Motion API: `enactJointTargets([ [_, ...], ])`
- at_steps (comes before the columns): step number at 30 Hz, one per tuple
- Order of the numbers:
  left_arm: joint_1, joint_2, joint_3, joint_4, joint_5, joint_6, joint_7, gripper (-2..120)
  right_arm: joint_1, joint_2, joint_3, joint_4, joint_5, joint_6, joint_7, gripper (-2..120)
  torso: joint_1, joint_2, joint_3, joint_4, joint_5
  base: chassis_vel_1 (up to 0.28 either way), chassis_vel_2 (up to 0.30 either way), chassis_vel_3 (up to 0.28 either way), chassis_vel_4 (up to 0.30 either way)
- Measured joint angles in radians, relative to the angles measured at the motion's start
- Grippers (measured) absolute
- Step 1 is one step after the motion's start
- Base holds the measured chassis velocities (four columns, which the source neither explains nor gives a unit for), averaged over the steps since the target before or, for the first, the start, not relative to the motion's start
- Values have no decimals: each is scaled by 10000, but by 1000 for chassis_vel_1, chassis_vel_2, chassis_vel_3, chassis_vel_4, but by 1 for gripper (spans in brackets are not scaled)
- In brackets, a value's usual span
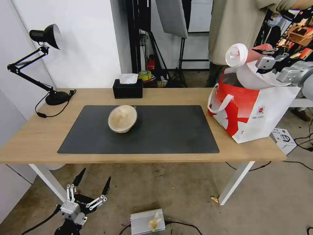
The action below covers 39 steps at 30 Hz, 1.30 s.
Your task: Pick up the trash from the table and place it into the takeout bag.
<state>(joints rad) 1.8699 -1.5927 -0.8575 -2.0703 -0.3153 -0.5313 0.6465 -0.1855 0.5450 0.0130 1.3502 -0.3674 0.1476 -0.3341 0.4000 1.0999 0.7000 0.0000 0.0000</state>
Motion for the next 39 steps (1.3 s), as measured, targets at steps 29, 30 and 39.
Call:
enactJointTargets([
  [29,-128,1,-48,337,-20,-51,47,100,-273,871,583,-1519,-1629,445,-16,3,0,0,0,0,0,0,0,0,0],
  [30,-133,0,-46,360,-20,-51,54,100,-267,942,572,-1607,-1674,454,-20,3,0,0,0,0,0,0,0,0,0],
  [39,-235,1,-21,473,-3,-45,66,100,-199,1191,536,-1926,-1823,507,-54,6,0,0,0,0,0,0,0,0,0],
])
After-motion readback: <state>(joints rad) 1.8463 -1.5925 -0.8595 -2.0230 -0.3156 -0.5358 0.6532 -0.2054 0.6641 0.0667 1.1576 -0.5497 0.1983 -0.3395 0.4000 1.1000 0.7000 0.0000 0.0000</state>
